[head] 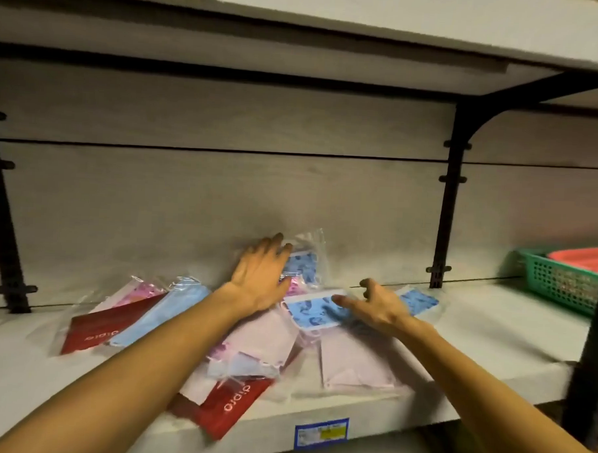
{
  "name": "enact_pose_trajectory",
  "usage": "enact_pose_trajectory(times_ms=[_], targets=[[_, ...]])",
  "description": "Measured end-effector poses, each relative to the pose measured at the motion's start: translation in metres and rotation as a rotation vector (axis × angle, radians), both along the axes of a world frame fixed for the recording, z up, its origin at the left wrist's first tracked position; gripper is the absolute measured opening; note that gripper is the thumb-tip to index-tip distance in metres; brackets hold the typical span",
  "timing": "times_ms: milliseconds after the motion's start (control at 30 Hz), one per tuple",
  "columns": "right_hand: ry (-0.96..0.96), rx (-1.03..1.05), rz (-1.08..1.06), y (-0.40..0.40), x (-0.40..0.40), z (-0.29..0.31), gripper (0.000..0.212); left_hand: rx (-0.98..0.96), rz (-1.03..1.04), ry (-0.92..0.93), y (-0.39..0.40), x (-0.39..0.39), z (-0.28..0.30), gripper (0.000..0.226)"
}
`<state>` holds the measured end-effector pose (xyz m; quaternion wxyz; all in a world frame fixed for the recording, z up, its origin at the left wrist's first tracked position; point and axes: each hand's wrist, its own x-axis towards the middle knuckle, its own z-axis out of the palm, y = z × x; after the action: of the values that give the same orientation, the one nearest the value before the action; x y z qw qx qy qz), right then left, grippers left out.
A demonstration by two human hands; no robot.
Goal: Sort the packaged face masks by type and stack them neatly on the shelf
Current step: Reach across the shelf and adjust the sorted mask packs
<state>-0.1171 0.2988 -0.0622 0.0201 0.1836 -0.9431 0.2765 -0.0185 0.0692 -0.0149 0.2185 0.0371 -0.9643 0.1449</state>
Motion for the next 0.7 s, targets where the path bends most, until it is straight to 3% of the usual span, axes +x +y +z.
enact_pose_trajectory(times_ms=[100, 167, 367, 500, 700], targets=[[0.009, 0.176, 0.056, -0.003, -0.018, -0.002, 0.096, -0.023, 0.038, 0.020, 0.006, -0.020, 0.003, 0.072], [0.022, 0.170, 0.083, -0.005, -0.030, 0.001, 0.094, -0.037, 0.033, 0.056, 0.009, -0.030, 0.005, 0.070], [0.152, -0.008, 0.147, -0.015, -0.053, -0.001, 0.070, 0.060, -0.021, 0.110, 0.008, -0.039, 0.011, 0.028], [0.273, -0.153, 0.162, -0.017, -0.059, -0.004, 0.027, 0.137, 0.007, 0.232, -0.005, -0.032, 0.019, 0.019], [0.357, -0.364, 0.197, -0.025, -0.067, 0.012, 0.019, 0.490, 0.161, 0.370, -0.042, -0.016, 0.032, 0.025]])
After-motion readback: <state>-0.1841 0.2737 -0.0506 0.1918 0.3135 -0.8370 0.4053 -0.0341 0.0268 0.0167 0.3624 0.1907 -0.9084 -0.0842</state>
